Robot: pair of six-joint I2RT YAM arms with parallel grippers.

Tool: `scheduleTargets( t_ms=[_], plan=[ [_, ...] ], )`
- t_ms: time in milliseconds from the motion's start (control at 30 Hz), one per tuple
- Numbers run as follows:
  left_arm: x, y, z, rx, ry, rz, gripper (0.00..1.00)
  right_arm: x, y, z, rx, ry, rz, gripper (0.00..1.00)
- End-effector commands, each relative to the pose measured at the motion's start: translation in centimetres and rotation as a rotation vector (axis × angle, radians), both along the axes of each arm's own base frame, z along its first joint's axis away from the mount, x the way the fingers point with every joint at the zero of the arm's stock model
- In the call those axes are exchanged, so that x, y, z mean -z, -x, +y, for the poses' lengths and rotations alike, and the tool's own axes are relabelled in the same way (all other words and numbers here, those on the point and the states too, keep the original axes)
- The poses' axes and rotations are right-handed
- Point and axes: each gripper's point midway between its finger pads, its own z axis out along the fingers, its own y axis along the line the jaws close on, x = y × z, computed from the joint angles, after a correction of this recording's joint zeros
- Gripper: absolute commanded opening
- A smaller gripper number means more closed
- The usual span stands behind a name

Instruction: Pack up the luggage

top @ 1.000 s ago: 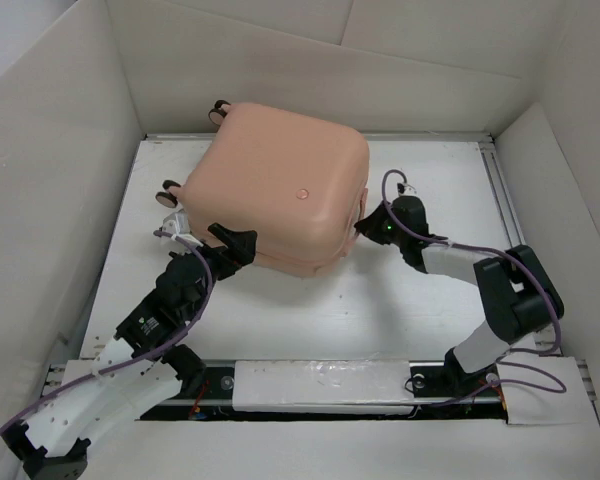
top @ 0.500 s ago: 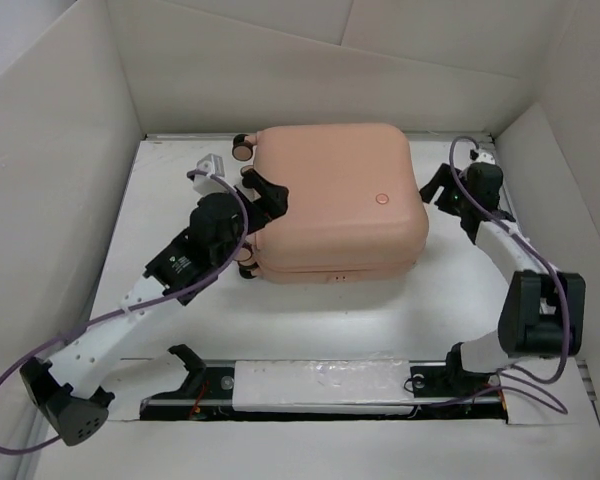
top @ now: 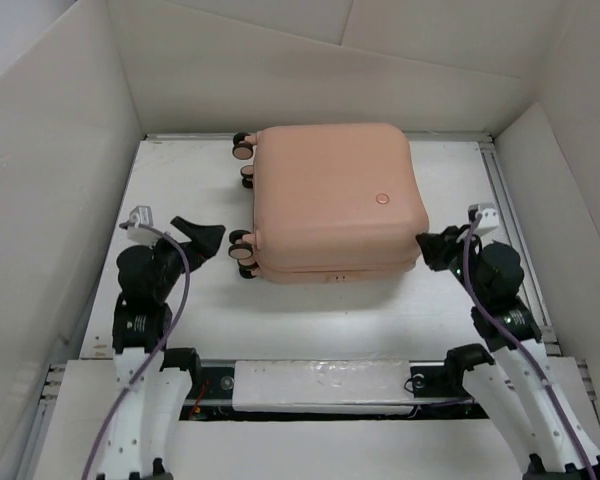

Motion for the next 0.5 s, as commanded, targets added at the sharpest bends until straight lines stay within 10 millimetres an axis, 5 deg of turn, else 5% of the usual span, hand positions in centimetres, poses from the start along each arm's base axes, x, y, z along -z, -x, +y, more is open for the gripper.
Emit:
scheduleTargets(
  t_ms=[0,67,233,333,467],
  plan=[
    [1.9,2.3,-2.2,0.149,-0.01,-0.031,0.91,3.0,3.2,1.0,-0.04,-0.03,0.074,0.11],
    [2.1,2.9,-3.7,0.24,0.021,-0.025,0.91,4.0,4.2,1.1,-0.04,-0.022,0.105,0.08],
    [2.6,2.1,-3.8,0.236,0.044,-0.003,0.95,7.7,3.8,0.7,0.042,-0.011,0.208,0.53],
    [3.5,1.6,-4.2,0.255,0.05,0.023,0.95,7.4,2.5,1.1,0.059,-0.029,0.189,0.59],
    [4.6,1.4,-4.5,0.271,0.072,0.031,0.94,9.6,1.3,0.9,0.076,0.05,0.248,0.59]
  ],
)
